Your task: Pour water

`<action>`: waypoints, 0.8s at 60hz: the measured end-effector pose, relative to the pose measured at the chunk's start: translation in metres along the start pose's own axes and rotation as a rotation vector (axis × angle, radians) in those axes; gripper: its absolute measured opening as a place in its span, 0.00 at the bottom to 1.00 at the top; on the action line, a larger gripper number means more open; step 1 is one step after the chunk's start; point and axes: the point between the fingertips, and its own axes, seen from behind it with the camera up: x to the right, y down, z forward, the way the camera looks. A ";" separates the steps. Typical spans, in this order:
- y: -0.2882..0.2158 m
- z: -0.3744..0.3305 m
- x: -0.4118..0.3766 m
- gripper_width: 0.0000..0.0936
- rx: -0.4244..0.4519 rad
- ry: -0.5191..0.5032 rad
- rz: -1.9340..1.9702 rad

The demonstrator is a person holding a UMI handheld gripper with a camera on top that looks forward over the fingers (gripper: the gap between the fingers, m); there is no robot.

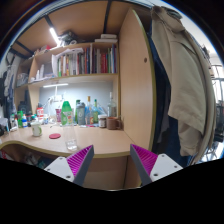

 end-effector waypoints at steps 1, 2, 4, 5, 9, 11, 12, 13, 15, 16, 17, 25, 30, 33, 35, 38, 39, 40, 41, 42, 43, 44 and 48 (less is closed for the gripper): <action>0.000 0.000 0.001 0.88 0.001 0.003 0.000; -0.001 0.000 0.002 0.88 0.002 0.005 0.000; -0.001 0.000 0.003 0.88 0.005 0.008 0.002; -0.002 -0.001 0.003 0.88 0.006 0.010 0.003; -0.002 -0.002 0.006 0.88 0.005 0.010 0.004; -0.003 -0.003 0.006 0.88 0.005 0.011 0.002; -0.004 -0.003 0.007 0.88 0.005 0.012 0.001; -0.004 -0.004 0.007 0.88 0.007 0.013 -0.001; -0.004 -0.005 0.007 0.88 0.011 0.014 -0.005; -0.004 -0.005 0.007 0.88 0.012 0.014 -0.007; -0.004 -0.006 0.007 0.88 0.013 0.014 -0.009; -0.006 -0.006 -0.002 0.88 0.029 -0.009 -0.015; -0.009 -0.001 -0.015 0.88 0.057 -0.035 -0.012; -0.007 0.002 -0.030 0.89 0.071 -0.056 0.000; -0.007 0.012 -0.041 0.89 0.071 -0.078 0.011; -0.003 0.021 -0.060 0.89 0.072 -0.103 0.022; -0.004 0.028 -0.066 0.89 0.069 -0.116 0.027; -0.001 0.030 -0.073 0.89 0.072 -0.122 0.030; 0.000 0.035 -0.080 0.89 0.073 -0.132 0.034; 0.001 0.040 -0.087 0.89 0.074 -0.142 0.037; 0.001 0.046 -0.095 0.89 0.076 -0.152 0.040; 0.002 0.051 -0.102 0.89 0.078 -0.164 0.042; 0.008 0.072 -0.133 0.89 0.074 -0.213 0.035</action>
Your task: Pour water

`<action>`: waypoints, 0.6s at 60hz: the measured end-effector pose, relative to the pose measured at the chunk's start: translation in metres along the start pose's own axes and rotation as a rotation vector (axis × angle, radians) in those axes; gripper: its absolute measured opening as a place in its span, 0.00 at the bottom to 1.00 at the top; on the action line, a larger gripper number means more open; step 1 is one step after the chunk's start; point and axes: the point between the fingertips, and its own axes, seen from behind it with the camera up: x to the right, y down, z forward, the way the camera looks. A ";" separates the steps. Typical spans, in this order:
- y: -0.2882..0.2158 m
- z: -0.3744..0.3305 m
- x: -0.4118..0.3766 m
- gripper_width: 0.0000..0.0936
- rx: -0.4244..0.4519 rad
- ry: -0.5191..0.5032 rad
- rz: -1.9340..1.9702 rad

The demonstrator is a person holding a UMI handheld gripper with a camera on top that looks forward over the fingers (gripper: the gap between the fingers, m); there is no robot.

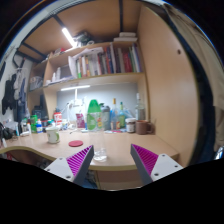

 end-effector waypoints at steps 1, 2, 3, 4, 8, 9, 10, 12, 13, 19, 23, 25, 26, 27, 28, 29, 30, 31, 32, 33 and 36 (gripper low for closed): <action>0.002 0.007 -0.006 0.89 -0.002 -0.011 -0.005; 0.005 0.013 -0.012 0.89 -0.004 -0.021 -0.011; 0.007 0.020 -0.016 0.89 -0.006 -0.028 -0.018; 0.009 0.027 -0.020 0.89 -0.008 -0.032 -0.025; 0.016 0.055 -0.034 0.88 -0.013 -0.033 -0.058; 0.016 0.062 -0.037 0.88 -0.013 -0.031 -0.067; 0.017 0.069 -0.040 0.88 -0.012 -0.025 -0.076; 0.016 0.081 -0.043 0.88 -0.005 -0.009 -0.096; 0.015 0.087 -0.044 0.88 -0.002 -0.001 -0.104; 0.010 0.120 -0.047 0.88 0.015 0.027 -0.110; 0.010 0.139 -0.051 0.88 0.012 0.040 -0.079; 0.012 0.147 -0.052 0.87 0.003 0.045 -0.069; 0.014 0.151 -0.052 0.86 -0.005 0.049 -0.065; 0.017 0.155 -0.051 0.83 -0.011 0.052 -0.063; 0.019 0.158 -0.050 0.77 -0.017 0.056 -0.063; 0.020 0.160 -0.049 0.71 -0.020 0.060 -0.065; 0.021 0.163 -0.050 0.66 -0.019 0.056 -0.067; 0.021 0.165 -0.051 0.60 -0.019 0.056 -0.066; 0.021 0.165 -0.050 0.56 -0.015 0.065 -0.065; 0.021 0.166 -0.049 0.56 -0.009 0.075 -0.063; 0.020 0.166 -0.047 0.54 0.007 0.097 -0.064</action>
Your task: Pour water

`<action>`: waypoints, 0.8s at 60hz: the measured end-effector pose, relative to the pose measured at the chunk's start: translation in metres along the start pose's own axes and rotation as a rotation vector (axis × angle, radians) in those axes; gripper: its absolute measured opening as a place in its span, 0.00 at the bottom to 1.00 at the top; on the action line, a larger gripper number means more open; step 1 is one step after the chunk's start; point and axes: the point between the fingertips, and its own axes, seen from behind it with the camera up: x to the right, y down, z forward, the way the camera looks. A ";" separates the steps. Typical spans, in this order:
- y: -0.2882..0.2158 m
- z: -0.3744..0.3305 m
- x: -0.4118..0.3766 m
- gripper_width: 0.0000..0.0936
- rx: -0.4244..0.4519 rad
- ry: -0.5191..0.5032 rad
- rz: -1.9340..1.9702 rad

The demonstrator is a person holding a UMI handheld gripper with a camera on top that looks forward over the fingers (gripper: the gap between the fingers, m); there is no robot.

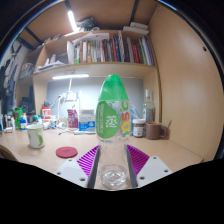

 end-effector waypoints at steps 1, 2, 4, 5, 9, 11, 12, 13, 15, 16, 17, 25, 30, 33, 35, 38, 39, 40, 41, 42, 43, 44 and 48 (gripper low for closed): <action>0.000 0.000 0.000 0.53 0.005 0.005 0.000; -0.001 0.000 0.000 0.51 0.011 0.008 0.003; -0.002 0.000 0.001 0.49 0.018 0.013 0.016; -0.002 0.000 0.000 0.48 0.023 0.015 0.025; -0.002 -0.001 0.000 0.44 0.028 0.014 0.039; -0.002 0.000 0.000 0.40 0.031 0.012 0.042; -0.002 0.000 0.000 0.41 0.031 0.012 0.045; -0.002 -0.001 0.000 0.37 0.033 0.012 0.046; -0.002 -0.001 0.000 0.37 0.030 0.013 0.041; -0.002 -0.001 -0.001 0.37 0.027 0.011 0.035; -0.002 -0.001 -0.001 0.36 0.026 0.011 0.029; -0.022 0.000 -0.017 0.33 0.035 -0.018 -0.011; -0.059 0.011 -0.029 0.33 0.070 -0.028 -0.128; -0.085 0.020 -0.039 0.33 0.094 -0.033 -0.246; -0.105 0.027 -0.048 0.33 0.122 -0.033 -0.340; -0.136 0.042 -0.060 0.33 0.161 -0.041 -0.518; -0.141 0.043 -0.068 0.33 0.180 -0.030 -0.579; -0.148 0.047 -0.075 0.33 0.193 -0.028 -0.646; -0.155 0.051 -0.081 0.33 0.206 -0.028 -0.714; -0.160 0.055 -0.089 0.33 0.218 -0.029 -0.784; -0.164 0.059 -0.097 0.33 0.232 -0.032 -0.859; -0.170 0.064 -0.102 0.33 0.241 -0.042 -0.936; -0.176 0.081 -0.132 0.33 0.278 -0.028 -1.226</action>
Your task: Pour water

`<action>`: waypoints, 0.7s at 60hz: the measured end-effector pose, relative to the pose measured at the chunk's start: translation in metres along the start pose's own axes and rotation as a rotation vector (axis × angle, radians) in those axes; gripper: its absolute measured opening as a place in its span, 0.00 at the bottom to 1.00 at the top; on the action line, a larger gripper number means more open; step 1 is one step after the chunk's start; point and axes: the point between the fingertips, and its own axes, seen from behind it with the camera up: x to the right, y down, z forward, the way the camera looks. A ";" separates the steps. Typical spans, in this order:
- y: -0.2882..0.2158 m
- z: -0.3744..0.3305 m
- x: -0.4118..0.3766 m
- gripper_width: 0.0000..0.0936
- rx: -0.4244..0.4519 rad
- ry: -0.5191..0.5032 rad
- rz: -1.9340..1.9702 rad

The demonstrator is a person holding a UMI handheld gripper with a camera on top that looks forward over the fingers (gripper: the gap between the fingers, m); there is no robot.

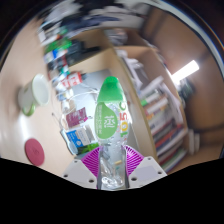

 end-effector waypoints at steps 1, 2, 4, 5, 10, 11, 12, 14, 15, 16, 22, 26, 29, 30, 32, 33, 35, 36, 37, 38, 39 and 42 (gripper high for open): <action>-0.005 0.005 -0.002 0.33 0.008 -0.006 -0.065; -0.009 0.009 -0.005 0.33 0.016 -0.014 -0.126; -0.017 0.017 -0.011 0.33 0.031 -0.026 -0.238; -0.020 0.021 -0.013 0.33 0.036 -0.028 -0.291; -0.028 0.039 -0.020 0.33 0.056 -0.020 -0.528; -0.030 0.042 -0.021 0.33 0.060 -0.016 -0.573; -0.033 0.044 -0.023 0.33 0.068 -0.015 -0.616; -0.039 0.048 -0.028 0.33 0.089 -0.016 -0.689; -0.042 0.050 -0.032 0.33 0.099 -0.016 -0.719; -0.045 0.052 -0.035 0.33 0.108 -0.015 -0.746; -0.057 0.057 -0.048 0.33 0.146 -0.018 -0.904; -0.063 0.057 -0.056 0.33 0.173 -0.021 -0.985; -0.066 0.058 -0.060 0.33 0.182 -0.024 -1.013; -0.066 0.059 -0.060 0.33 0.184 -0.026 -1.017; -0.066 0.060 -0.061 0.33 0.183 -0.030 -1.022; -0.066 0.060 -0.061 0.33 0.181 -0.031 -1.022; -0.067 0.060 -0.061 0.33 0.177 -0.032 -1.021; -0.067 0.060 -0.060 0.33 0.174 -0.030 -1.022; -0.067 0.061 -0.059 0.33 0.172 -0.029 -1.022; -0.067 0.061 -0.058 0.33 0.171 -0.027 -1.022; -0.068 0.062 -0.058 0.33 0.171 -0.026 -1.021; -0.069 0.063 -0.055 0.33 0.167 -0.025 -1.021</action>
